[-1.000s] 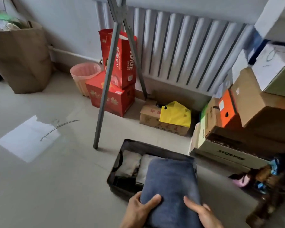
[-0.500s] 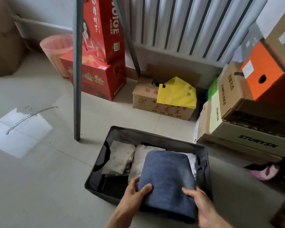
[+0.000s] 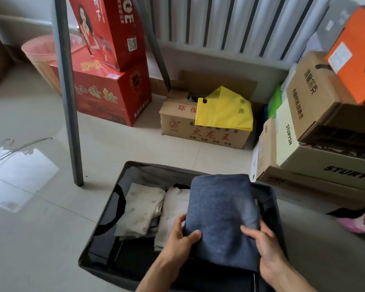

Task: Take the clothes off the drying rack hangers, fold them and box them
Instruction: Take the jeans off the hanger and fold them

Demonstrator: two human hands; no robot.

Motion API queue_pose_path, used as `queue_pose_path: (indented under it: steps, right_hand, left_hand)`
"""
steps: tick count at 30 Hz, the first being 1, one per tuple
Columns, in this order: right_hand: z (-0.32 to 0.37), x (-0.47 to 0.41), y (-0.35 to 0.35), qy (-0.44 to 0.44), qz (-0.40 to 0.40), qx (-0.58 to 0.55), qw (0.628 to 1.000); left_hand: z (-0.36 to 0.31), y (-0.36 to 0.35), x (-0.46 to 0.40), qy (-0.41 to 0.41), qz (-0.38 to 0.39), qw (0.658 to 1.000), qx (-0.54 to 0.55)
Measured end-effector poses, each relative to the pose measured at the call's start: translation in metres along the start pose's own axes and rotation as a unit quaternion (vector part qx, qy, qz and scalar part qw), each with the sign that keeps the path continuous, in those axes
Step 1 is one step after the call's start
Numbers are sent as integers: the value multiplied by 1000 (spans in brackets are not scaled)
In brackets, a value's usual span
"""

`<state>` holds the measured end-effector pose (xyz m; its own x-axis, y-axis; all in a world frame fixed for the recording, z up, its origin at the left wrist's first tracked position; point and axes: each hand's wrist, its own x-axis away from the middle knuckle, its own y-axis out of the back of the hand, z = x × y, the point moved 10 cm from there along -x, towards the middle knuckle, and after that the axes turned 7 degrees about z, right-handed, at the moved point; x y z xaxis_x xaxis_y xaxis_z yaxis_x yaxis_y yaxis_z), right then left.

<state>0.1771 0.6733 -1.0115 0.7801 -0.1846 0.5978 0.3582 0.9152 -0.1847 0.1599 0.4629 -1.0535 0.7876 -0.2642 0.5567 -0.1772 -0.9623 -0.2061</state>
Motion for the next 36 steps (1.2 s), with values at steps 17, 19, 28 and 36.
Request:
queue_pose_path:
  steps: [17,19,28,36]
  right_hand:
    - [4,-19,-13,269,-67,693,666]
    - [-3,-54,-4,174,-32,699,693]
    - [-16,-110,13,-65,14,672,737]
    - [9,-26,-6,51,-19,628,777]
  left_hand:
    - [46,-45,-54,-17,-61,991,-118]
    - [51,-44,-53,-9,-61,989,-135]
    - [52,-48,-49,36,-60,970,-234]
    - [54,-50,7,46,-70,976,-202]
